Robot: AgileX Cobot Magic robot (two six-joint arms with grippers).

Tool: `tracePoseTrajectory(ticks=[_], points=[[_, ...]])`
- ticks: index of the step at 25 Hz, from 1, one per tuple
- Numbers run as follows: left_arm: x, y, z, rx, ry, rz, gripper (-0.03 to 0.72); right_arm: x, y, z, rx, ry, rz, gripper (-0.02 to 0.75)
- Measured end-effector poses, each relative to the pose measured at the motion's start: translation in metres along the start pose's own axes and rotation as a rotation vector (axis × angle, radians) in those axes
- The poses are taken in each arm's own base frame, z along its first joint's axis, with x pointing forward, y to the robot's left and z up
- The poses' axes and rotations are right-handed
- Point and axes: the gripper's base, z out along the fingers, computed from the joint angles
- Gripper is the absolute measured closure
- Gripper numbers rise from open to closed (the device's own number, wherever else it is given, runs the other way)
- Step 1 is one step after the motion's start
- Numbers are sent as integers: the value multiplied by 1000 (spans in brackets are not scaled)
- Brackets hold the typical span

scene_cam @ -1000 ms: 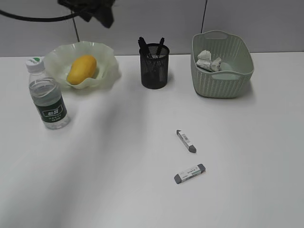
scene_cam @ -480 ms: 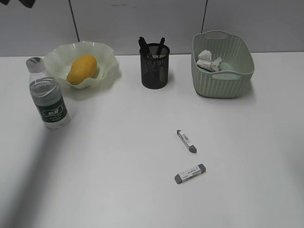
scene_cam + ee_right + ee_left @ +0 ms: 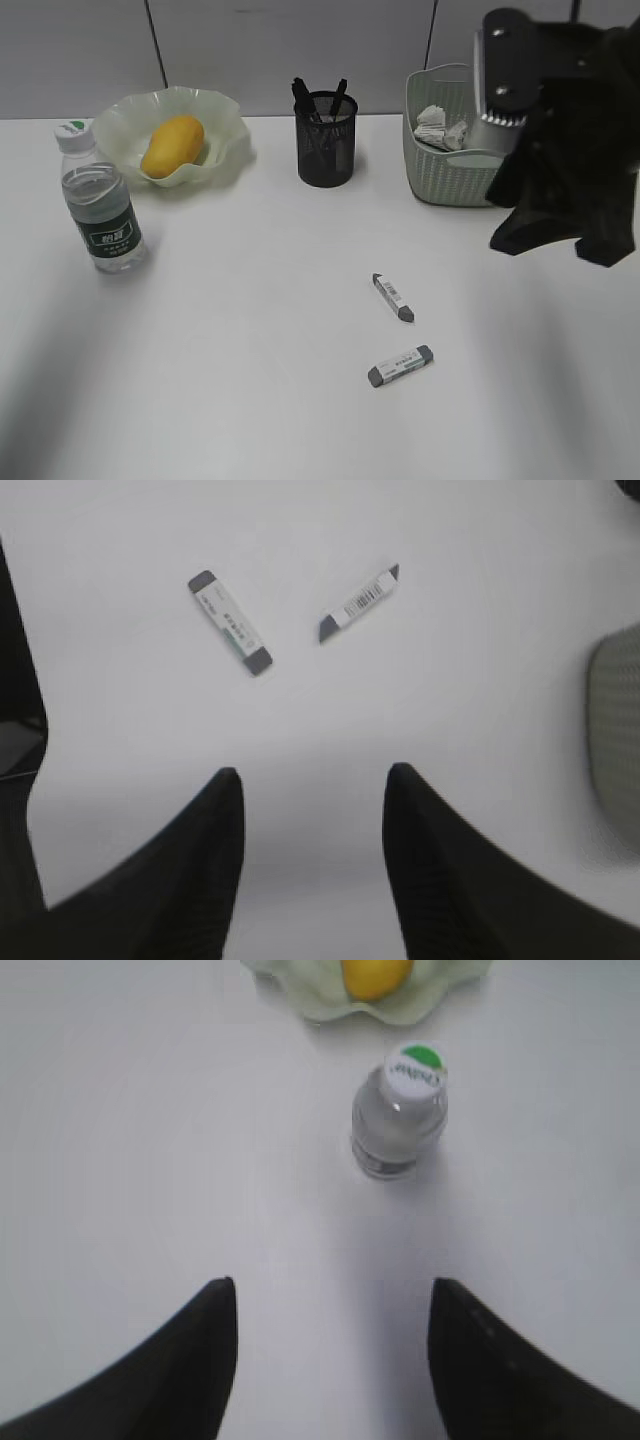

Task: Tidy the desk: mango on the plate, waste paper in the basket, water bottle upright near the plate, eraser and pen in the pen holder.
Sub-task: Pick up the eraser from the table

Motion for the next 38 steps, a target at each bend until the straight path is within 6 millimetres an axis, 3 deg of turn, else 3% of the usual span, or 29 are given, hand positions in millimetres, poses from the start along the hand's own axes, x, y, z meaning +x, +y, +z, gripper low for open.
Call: tracePoseTrajectory(ticks=[5, 11, 18, 23, 30, 38], points=[[61, -10, -23, -5, -67, -2, 232, -9, 0, 42, -126, -24, -161, 365], [133, -21, -43, -10, -169, -5, 241, -6, -1, 83, -241, -15, -181, 365], [202, -38, -51, 54, -341, -36, 243, -5, -4, 101, -234, 4, -189, 365], [245, -45, -47, 47, -453, -32, 243, -21, 12, 117, -250, 50, -322, 365], [278, -51, -55, 41, -558, -18, 245, -37, 29, 138, -244, 96, -430, 365], [285, -52, -56, 40, -594, -15, 286, -30, 29, 155, -264, 151, -464, 365]])
